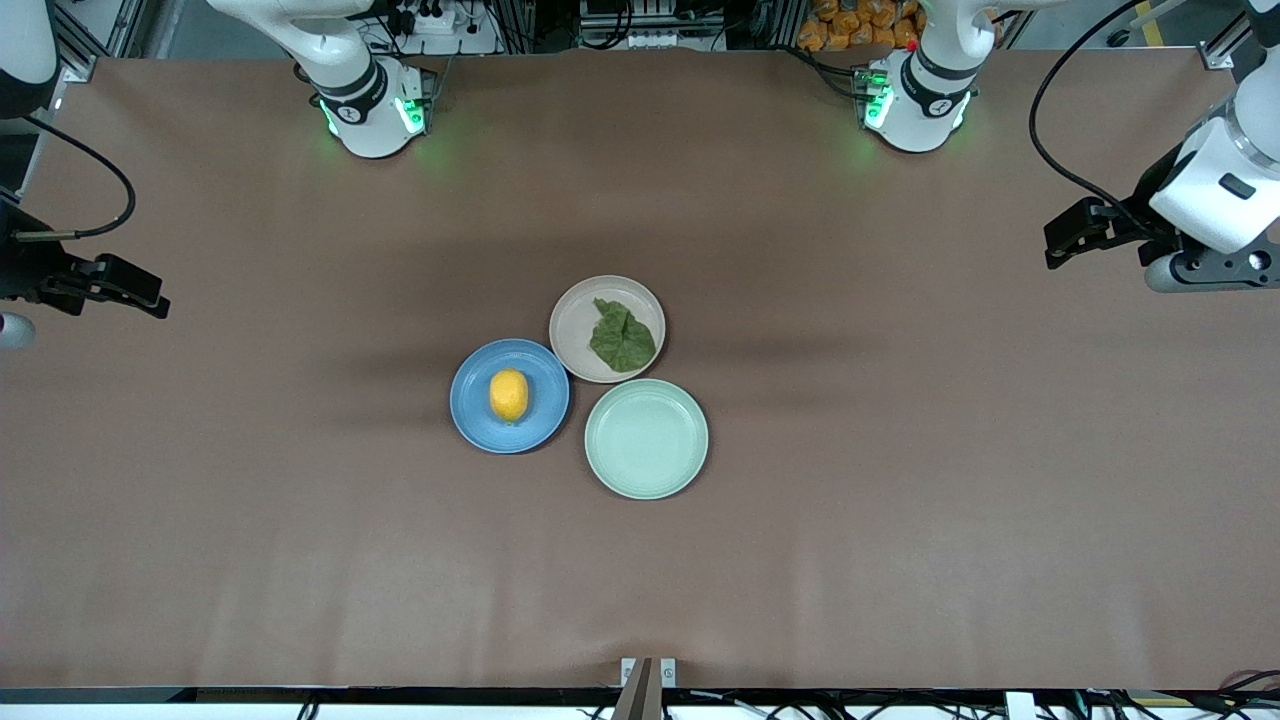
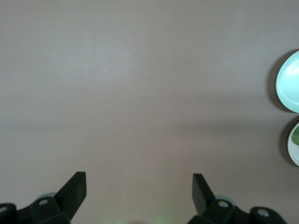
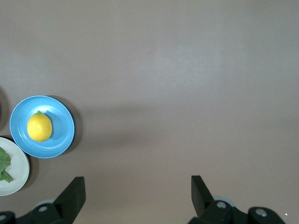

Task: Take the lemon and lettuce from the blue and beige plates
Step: 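Reach the left gripper to the lettuce while the right gripper reaches the lemon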

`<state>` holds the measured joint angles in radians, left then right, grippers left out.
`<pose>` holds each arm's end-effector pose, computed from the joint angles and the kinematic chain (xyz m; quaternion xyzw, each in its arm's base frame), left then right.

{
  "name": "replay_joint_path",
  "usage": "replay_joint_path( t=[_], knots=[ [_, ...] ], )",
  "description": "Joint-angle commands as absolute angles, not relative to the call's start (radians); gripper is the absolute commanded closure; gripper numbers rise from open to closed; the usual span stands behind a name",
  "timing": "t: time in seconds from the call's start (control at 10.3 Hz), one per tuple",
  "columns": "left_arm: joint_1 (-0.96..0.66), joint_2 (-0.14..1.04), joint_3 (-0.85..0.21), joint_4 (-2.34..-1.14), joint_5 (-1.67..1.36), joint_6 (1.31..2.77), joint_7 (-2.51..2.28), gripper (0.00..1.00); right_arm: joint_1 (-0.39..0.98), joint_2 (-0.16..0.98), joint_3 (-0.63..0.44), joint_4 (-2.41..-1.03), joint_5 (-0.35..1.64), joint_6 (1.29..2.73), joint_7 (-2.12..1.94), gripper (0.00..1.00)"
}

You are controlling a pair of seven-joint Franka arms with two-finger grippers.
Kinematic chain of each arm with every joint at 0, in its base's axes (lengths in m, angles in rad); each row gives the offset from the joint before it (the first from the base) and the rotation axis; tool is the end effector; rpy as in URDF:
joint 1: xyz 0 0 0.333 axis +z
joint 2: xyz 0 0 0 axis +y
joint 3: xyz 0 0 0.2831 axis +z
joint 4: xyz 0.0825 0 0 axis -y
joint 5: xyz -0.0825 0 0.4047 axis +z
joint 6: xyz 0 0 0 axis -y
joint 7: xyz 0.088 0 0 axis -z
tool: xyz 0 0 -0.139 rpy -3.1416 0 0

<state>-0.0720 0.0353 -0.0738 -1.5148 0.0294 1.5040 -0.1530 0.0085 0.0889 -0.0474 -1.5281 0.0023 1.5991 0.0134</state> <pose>0.5714 -0.0790 0.5611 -0.9996 -0.0042 0.0208 0.0167 0.6005 -0.0221 0.5309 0.9996 -0.0261 -0.0089 0.0008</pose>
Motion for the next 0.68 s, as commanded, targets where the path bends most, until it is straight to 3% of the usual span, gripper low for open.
replay_joint_path(
  t=[0.0,0.39,0.58],
  knots=[
    [-0.067,0.034,-0.077,-1.502,0.052,1.5,-0.134,0.0,0.002,0.081,-0.043,-1.534,0.014,1.6,0.017,0.0],
    [-0.17,0.106,-0.13,-1.473,-0.013,1.505,-0.205,0.0,0.0,0.081,-0.043,-1.534,0.014,1.6,0.015,0.0],
    [-0.25,0.197,-0.152,-1.473,-0.147,1.586,-0.404,0.0,0.014,0.081,-0.043,-1.534,0.014,1.601,0.015,0.0]
  ],
)
